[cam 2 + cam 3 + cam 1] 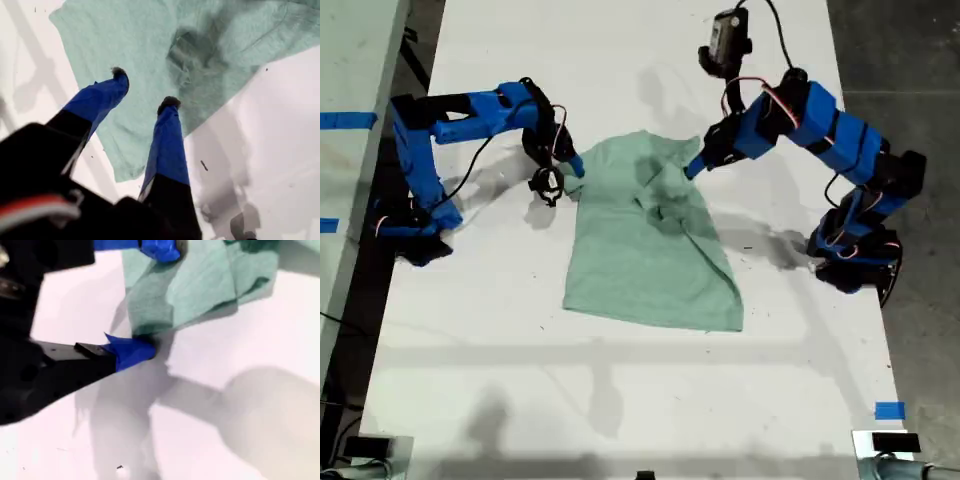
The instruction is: Fold tshirt
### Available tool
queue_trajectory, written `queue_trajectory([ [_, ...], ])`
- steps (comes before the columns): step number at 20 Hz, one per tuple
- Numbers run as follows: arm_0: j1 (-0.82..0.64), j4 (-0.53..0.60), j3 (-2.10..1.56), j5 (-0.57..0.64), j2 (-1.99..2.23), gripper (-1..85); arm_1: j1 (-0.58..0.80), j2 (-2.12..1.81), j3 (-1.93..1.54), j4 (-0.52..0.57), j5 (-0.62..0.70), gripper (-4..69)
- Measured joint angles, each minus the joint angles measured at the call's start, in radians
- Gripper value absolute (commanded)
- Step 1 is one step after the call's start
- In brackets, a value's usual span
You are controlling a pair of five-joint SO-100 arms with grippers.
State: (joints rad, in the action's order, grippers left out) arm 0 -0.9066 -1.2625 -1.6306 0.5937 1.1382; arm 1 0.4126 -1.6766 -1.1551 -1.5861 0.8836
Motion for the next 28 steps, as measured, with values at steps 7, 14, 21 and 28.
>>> queue_trajectory([
  [7, -0.021, -0.074, -0.035, -0.043, 0.172, 0.1, -0.002, -0.115, -0.147, -0.005, -0.011, 15.8],
  [14, -0.026, -0.083, -0.066, -0.041, 0.551, 0.1, 0.015, -0.206, -0.279, 0.020, -0.017, 15.0],
  [21, 0.183, -0.054, 0.635, -0.049, -0.110, 0.4, 0.020, -0.238, -0.364, 0.051, -0.049, 14.9],
  [28, 0.183, -0.086, 0.692, -0.054, -0.290, 29.4, 0.020, -0.319, -0.518, 0.098, -0.083, 14.9],
])
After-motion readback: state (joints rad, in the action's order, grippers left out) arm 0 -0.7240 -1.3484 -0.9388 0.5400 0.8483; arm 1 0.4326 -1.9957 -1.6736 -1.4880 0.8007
